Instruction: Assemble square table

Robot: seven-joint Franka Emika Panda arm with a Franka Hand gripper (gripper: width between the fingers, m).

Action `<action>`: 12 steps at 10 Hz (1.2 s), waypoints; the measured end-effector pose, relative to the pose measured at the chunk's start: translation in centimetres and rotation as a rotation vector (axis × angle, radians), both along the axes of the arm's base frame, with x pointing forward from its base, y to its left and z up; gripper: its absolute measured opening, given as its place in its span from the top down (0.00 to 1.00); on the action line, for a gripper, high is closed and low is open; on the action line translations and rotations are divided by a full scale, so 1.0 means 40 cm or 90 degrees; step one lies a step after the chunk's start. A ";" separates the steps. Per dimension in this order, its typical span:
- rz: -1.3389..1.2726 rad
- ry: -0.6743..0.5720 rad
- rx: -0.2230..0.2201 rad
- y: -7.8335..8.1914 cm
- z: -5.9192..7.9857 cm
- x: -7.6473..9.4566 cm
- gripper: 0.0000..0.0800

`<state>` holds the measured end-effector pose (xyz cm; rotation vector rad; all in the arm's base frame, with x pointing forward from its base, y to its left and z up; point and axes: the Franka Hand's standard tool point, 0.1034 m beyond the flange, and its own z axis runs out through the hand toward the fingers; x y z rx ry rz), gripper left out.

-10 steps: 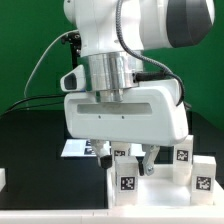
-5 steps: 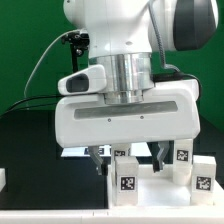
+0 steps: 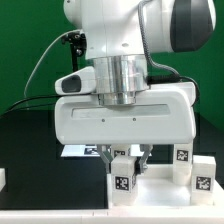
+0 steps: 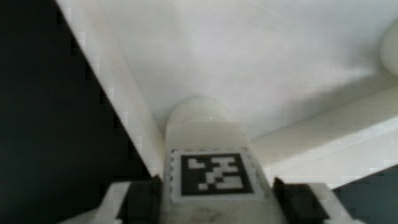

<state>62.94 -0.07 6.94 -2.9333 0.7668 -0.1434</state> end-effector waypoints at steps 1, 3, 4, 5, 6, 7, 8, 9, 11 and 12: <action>-0.101 0.009 0.010 0.000 0.000 0.003 0.64; -0.329 0.027 0.042 0.006 -0.001 0.005 0.64; -0.484 0.039 0.078 0.008 0.000 0.006 0.64; -0.586 0.050 0.100 0.007 0.000 0.008 0.64; -0.620 0.055 0.105 0.007 0.000 0.008 0.64; -0.665 0.060 0.110 0.011 0.000 0.007 0.64; -0.700 0.064 0.114 0.012 -0.001 0.007 0.64; -0.745 0.069 0.120 0.012 -0.002 0.006 0.64; -0.907 0.098 0.143 0.013 0.001 0.005 0.64; -0.999 0.108 0.152 -0.001 0.000 0.003 0.64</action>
Offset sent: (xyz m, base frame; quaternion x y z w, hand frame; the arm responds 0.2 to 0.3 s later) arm 0.0215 0.0118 -0.0047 0.0906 -0.0086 0.5446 0.8338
